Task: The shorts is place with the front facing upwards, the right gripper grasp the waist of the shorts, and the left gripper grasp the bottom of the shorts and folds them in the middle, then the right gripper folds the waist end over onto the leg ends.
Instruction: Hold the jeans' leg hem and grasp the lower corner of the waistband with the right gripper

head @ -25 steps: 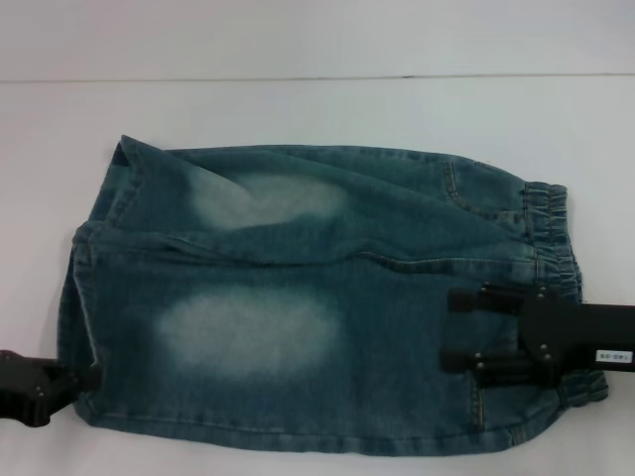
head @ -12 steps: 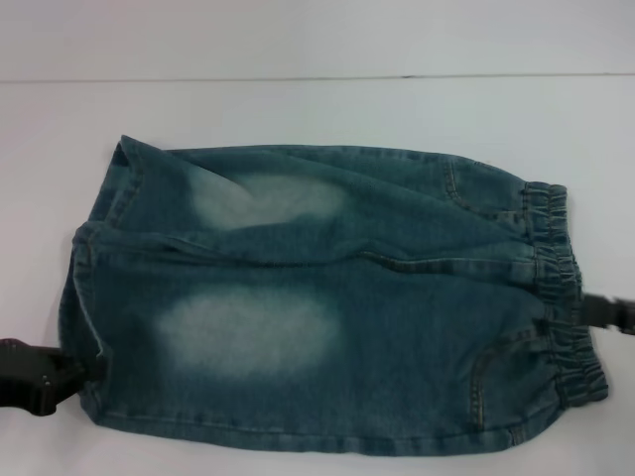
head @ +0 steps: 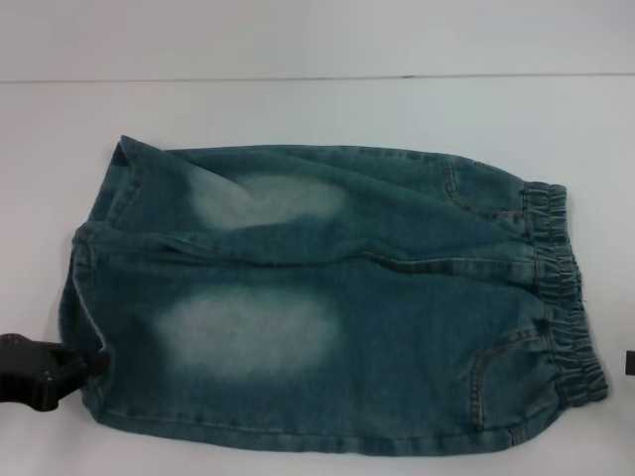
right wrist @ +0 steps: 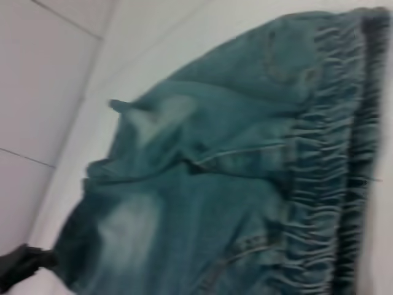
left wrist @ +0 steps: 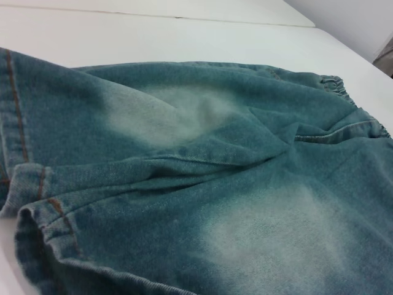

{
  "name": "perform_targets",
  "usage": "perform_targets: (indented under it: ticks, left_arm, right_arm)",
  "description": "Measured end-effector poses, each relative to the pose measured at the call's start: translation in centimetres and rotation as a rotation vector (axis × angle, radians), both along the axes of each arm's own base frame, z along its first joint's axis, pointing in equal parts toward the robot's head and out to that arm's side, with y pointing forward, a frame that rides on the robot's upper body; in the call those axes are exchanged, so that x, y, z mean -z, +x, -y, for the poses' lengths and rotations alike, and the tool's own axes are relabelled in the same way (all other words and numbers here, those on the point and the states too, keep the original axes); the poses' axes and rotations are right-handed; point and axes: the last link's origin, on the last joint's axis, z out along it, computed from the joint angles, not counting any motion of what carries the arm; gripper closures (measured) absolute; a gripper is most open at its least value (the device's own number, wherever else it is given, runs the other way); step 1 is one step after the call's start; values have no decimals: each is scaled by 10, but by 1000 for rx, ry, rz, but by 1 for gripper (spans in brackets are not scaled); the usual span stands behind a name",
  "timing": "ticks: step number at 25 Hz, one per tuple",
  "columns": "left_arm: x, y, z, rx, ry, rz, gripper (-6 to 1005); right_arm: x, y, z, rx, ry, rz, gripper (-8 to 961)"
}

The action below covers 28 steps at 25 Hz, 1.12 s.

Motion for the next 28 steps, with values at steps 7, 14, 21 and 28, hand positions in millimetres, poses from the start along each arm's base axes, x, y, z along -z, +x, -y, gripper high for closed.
perform_targets:
  ticks: [7,14,21,28]
  left_arm:
    - [1,0,0,1,-5,-1,980]
    - [2,1,-1,6,-12,-1,979]
    - [4,2,-2,12,-19,-9,980]
    - [4,2,-3,9,-19,-7,979]
  right_arm:
    - [6,5,-8,10,6,58,8]
    - [19,1,-12,-9,-41,80,9]
    - [29,-4,-16,-26,-71,83,9]
    - [34,-11,-22,-53,-83,75,9]
